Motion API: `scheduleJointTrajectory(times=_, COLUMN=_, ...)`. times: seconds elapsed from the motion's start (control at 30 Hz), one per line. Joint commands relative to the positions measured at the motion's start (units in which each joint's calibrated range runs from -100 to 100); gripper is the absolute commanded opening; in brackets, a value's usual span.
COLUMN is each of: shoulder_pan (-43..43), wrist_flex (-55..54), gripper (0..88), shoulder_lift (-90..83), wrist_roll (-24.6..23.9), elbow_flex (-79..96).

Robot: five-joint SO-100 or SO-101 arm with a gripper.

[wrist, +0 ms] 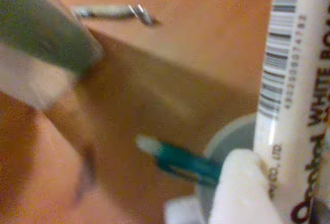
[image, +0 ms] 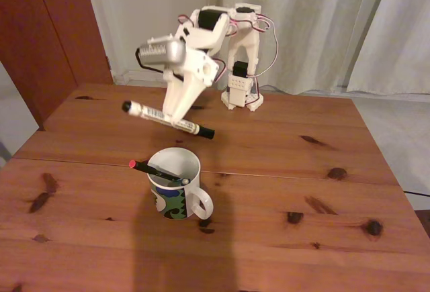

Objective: Clean up the desk and place the pens and markers into the cup

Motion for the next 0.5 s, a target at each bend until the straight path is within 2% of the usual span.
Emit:
scheduleJointTrajectory(times=0.0, shoulder_pan=-0.85, wrist_flex=-1.82, gripper=0.5, shoulder_lift=-0.38, wrist_roll=-1.13, elbow_flex=-7.97)
scheduleJointTrajectory(times=0.2, shoulder_pan=-0.77, wrist_flex=-1.99, gripper=0.5, shoulder_lift=1.44, wrist_roll=-4.43, elbow_flex=-9.68)
scheduleJointTrajectory(times=0.47, shoulder_pan=0.19, wrist_flex=-6.98, gripper=0.5, shoulder_lift=5.58, wrist_roll=-5.01, elbow_flex=-9.59)
